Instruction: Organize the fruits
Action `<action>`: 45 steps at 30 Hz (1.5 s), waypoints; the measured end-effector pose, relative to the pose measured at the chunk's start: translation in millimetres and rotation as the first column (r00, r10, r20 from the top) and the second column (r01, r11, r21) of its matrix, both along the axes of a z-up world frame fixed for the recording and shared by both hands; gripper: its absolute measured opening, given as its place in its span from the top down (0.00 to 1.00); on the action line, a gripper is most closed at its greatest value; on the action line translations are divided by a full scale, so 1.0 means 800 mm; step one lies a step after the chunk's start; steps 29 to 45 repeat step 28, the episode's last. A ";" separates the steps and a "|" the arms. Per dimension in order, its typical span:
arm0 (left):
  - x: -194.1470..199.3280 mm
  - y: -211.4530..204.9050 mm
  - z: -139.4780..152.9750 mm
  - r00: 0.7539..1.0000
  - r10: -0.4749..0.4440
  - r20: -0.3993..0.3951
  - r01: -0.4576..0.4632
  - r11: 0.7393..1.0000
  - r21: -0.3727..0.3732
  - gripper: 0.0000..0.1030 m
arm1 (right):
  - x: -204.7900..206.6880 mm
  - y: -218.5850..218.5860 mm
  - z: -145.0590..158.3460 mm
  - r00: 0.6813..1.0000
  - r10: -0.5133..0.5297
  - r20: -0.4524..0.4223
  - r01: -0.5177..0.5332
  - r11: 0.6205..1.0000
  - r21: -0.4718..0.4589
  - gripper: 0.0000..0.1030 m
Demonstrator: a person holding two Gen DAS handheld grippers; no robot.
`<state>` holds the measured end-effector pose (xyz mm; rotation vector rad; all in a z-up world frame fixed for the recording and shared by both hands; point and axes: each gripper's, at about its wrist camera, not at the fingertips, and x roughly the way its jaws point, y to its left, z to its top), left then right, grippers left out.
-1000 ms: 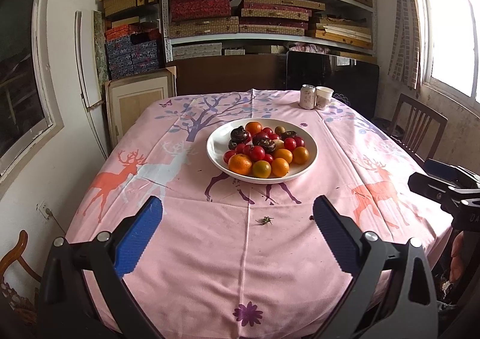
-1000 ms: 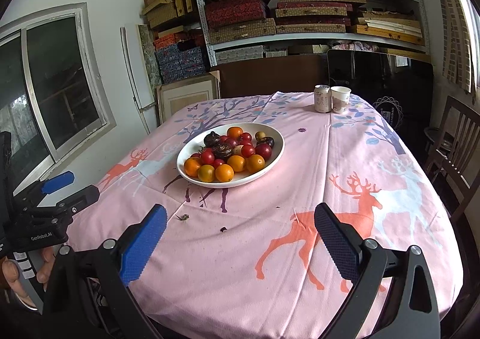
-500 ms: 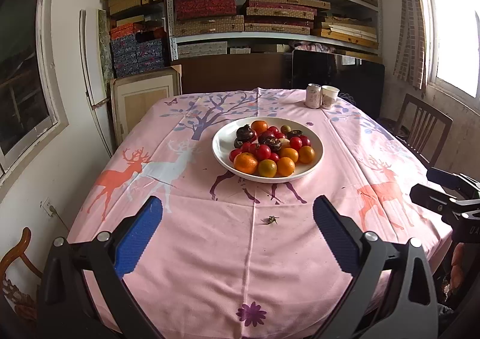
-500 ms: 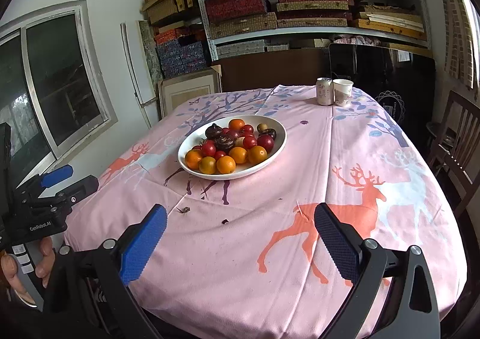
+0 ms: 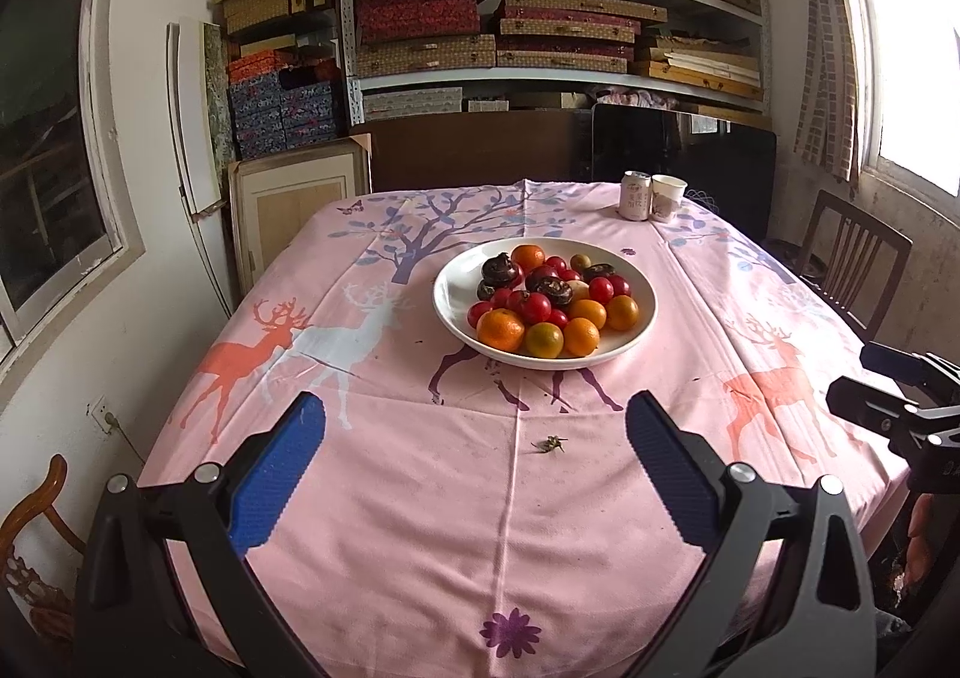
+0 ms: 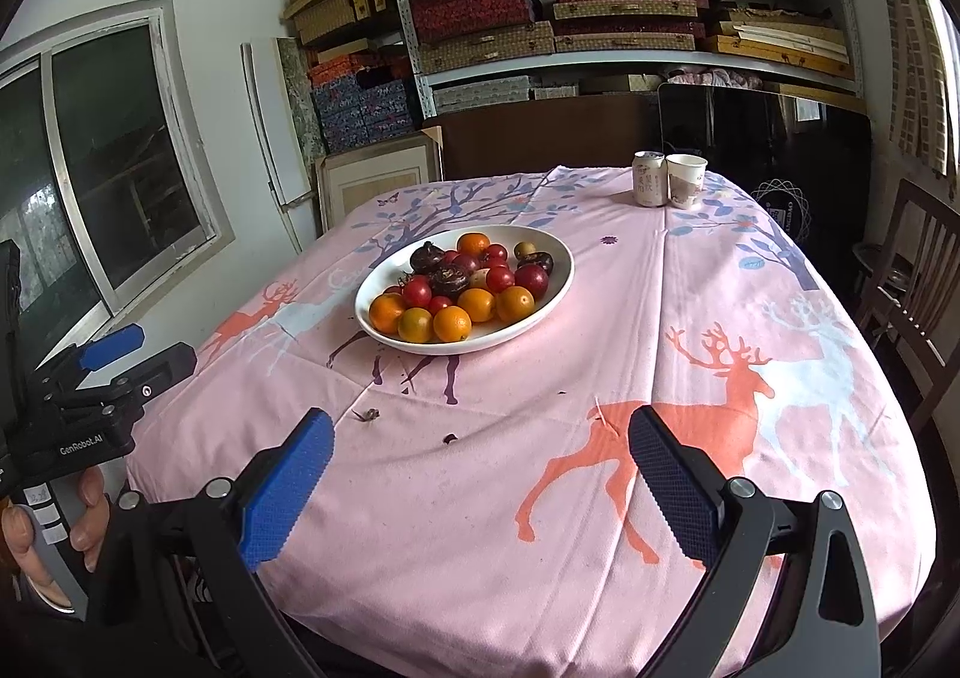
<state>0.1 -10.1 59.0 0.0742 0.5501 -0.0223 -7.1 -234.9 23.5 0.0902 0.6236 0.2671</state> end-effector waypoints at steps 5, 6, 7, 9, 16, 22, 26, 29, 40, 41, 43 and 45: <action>0.000 0.001 0.001 1.000 0.001 0.011 -0.001 1.000 0.005 0.05 | 0.000 0.000 0.000 1.000 0.000 0.000 0.000 1.000 0.000 0.04; 0.000 0.001 0.000 1.000 0.001 0.006 -0.001 1.000 0.005 0.05 | 0.000 0.000 0.000 1.000 0.001 0.000 -0.001 1.000 0.002 0.04; 0.001 0.001 0.000 1.000 0.003 0.001 -0.003 1.000 0.003 0.05 | 0.000 0.000 0.000 1.000 0.001 -0.001 -0.001 1.000 0.002 0.04; 0.002 0.001 -0.001 1.000 0.001 -0.006 -0.001 1.000 0.005 0.05 | 0.000 0.000 -0.002 1.000 0.001 -0.001 -0.001 1.000 0.001 0.04; 0.004 0.001 -0.004 1.000 0.012 -0.021 -0.012 1.000 0.008 0.05 | 0.000 0.000 -0.002 1.000 0.002 -0.003 -0.002 1.000 0.002 0.04; 0.005 0.004 -0.004 1.000 0.017 -0.026 -0.017 1.000 0.001 0.05 | 0.000 0.001 -0.003 1.000 0.002 -0.003 -0.002 1.000 0.001 0.04; 0.005 0.005 -0.004 1.000 0.017 -0.025 -0.017 1.000 0.001 0.05 | 0.001 0.001 -0.005 1.000 0.003 -0.005 -0.003 1.000 0.000 0.04; 0.006 0.005 -0.004 1.000 0.017 -0.025 -0.017 1.000 0.002 0.05 | 0.001 0.001 -0.004 1.000 0.002 -0.005 -0.003 1.000 -0.001 0.04; 0.006 0.005 -0.004 1.000 0.017 -0.025 -0.017 1.000 0.002 0.05 | 0.001 0.001 -0.004 1.000 0.002 -0.005 -0.003 1.000 -0.001 0.04; 0.006 0.005 -0.004 1.000 0.017 -0.025 -0.017 1.000 0.002 0.05 | 0.001 0.001 -0.004 1.000 0.002 -0.005 -0.003 1.000 -0.001 0.04; 0.006 0.005 -0.004 1.000 0.017 -0.025 -0.017 1.000 0.002 0.05 | 0.001 0.001 -0.004 1.000 0.002 -0.005 -0.003 1.000 -0.001 0.04; 0.006 0.005 -0.004 1.000 0.017 -0.025 -0.017 1.000 0.002 0.05 | 0.001 0.001 -0.004 1.000 0.002 -0.005 -0.003 1.000 -0.001 0.04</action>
